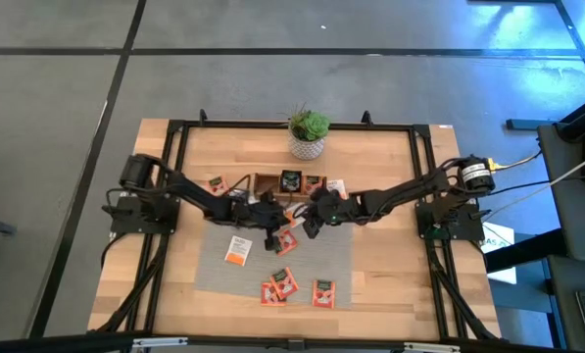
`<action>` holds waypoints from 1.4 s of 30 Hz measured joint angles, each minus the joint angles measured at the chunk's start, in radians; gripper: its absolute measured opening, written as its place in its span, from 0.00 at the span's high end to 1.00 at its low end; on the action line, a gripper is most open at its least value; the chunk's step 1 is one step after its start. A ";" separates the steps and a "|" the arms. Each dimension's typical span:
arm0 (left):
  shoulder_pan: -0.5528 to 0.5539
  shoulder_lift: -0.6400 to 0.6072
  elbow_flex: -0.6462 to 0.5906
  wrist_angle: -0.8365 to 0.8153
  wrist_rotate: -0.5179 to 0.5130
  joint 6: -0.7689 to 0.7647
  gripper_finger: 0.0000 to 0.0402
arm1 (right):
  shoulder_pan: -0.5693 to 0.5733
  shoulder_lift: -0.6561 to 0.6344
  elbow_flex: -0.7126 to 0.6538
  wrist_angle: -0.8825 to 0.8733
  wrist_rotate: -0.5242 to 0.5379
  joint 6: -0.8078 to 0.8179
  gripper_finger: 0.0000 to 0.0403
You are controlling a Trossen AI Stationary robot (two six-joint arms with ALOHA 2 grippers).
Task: Pick & Place Tea
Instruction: Put the white tea bag into the left section of the wooden organizer
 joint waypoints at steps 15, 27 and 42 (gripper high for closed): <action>0.000 0.070 0.030 -0.025 -0.003 0.002 0.99 | -0.009 0.122 0.000 -0.013 0.024 0.162 0.70; 0.000 0.068 0.031 -0.067 0.021 -0.027 0.99 | -0.014 0.101 0.000 -0.054 0.054 0.183 0.70; 0.000 0.070 0.029 -0.075 0.038 -0.027 0.99 | -0.022 0.111 0.000 -0.034 0.051 0.206 0.70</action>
